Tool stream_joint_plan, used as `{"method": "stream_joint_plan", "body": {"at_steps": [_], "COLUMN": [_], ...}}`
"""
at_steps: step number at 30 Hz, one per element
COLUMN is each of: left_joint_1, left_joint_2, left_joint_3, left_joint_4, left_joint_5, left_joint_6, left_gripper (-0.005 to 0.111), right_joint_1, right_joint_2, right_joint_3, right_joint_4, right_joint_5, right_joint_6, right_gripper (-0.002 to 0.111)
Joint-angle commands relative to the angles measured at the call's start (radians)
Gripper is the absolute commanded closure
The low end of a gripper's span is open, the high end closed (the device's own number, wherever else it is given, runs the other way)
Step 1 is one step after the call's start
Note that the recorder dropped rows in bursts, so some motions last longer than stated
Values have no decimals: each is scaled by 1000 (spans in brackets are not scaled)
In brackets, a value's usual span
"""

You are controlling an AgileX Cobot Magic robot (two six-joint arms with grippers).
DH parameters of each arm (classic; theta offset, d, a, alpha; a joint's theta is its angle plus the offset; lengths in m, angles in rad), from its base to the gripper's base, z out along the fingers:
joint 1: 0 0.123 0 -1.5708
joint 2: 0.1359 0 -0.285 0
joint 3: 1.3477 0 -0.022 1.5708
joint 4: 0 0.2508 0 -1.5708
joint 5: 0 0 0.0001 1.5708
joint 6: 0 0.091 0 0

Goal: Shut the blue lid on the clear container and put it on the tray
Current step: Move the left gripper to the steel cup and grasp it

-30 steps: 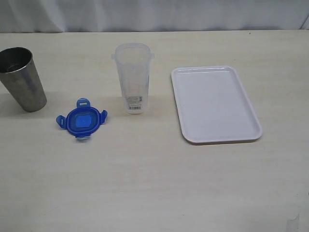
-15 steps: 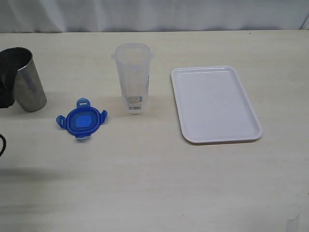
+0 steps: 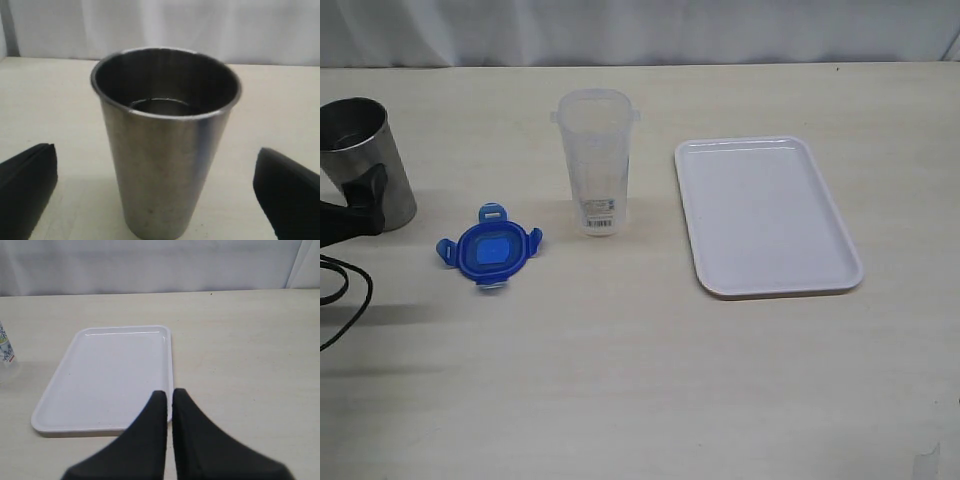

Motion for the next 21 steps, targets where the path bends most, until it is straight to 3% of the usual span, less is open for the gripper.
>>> {"method": "stream_joint_plan", "body": {"at_steps": [1,4,10,21], "left_joint_1": [-3,-3,-3,-1], "left_joint_2": [83,126,181,253], "left_joint_3": [-43,-77,-123,-215], "left_joint_4": [11,77,-10,-9], "left_joint_5": [-23,-23,-23,-23], "left_joint_6": [-2,-4,-4,-2], "left_gripper": [2,2,2,2], "right_joint_1": [2,2,2,2], "right_joint_2": [-1,-1,-1,-1], "right_joint_3": [1,1,1,1], "right_joint_4": [2,2,2,2], "right_joint_5": [-5,-5,-5,-5], "right_joint_6": [0,0,0,0], "right_gripper": [104,104,104,104]}}
